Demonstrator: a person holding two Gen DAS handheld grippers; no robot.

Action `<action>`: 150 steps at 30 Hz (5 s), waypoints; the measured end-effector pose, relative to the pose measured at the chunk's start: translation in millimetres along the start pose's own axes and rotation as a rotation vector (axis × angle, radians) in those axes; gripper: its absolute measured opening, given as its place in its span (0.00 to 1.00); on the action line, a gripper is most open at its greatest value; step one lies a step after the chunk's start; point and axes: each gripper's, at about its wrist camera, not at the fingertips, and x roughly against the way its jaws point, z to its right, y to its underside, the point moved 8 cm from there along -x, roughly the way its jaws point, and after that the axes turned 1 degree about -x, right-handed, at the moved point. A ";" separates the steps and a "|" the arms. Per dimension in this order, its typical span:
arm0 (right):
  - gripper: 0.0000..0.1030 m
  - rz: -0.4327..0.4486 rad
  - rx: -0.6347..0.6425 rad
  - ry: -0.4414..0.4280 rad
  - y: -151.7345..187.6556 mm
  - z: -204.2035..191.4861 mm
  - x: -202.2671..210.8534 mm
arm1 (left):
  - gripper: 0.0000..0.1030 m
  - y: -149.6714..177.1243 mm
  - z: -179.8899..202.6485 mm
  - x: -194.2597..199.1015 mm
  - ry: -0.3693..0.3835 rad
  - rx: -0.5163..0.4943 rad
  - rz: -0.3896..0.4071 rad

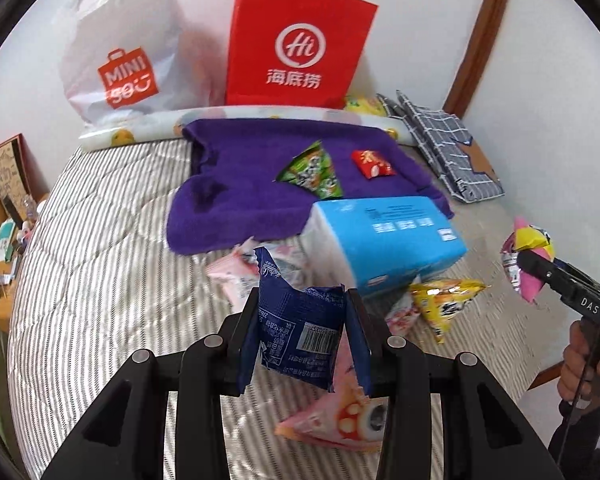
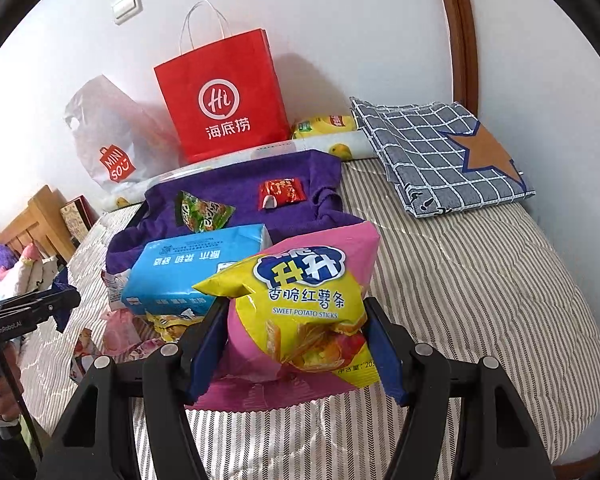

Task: Organize snacks
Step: 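Carry the yellow bag and blue packet over the purple towel with both tools, then release the yellow bag with the right tool while the left tool lowers the blue packet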

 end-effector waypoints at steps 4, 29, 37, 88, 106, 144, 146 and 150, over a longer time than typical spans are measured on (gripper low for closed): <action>0.62 0.016 -0.001 -0.010 -3.8 -2.1 5.1 | 0.38 -6.3 12.6 1.4 0.011 -0.014 0.008; 0.62 0.069 0.085 -0.098 -43.3 -44.4 -11.7 | 0.38 -52.4 65.9 -21.6 0.075 -0.066 0.020; 0.62 0.078 0.090 -0.100 -62.6 -48.9 -22.5 | 0.38 -68.4 61.4 -29.1 0.063 -0.067 0.026; 0.62 0.012 0.096 -0.036 -136.0 -32.7 -154.9 | 0.38 -183.0 -38.0 -117.5 -0.039 -0.008 0.000; 0.62 -0.071 0.117 -0.034 -109.2 -21.3 -186.1 | 0.39 -153.9 -61.5 -179.7 -0.070 -0.006 -0.156; 0.64 -0.097 0.117 -0.048 -102.7 -25.7 -191.2 | 0.41 -143.3 -47.1 -194.8 -0.090 -0.076 -0.223; 0.66 -0.100 0.116 -0.050 -103.1 -25.9 -190.0 | 0.42 -143.8 -47.9 -194.8 -0.088 -0.074 -0.225; 0.73 -0.079 0.115 -0.055 -107.1 -27.1 -184.0 | 0.55 -146.5 -46.6 -189.8 -0.068 -0.065 -0.212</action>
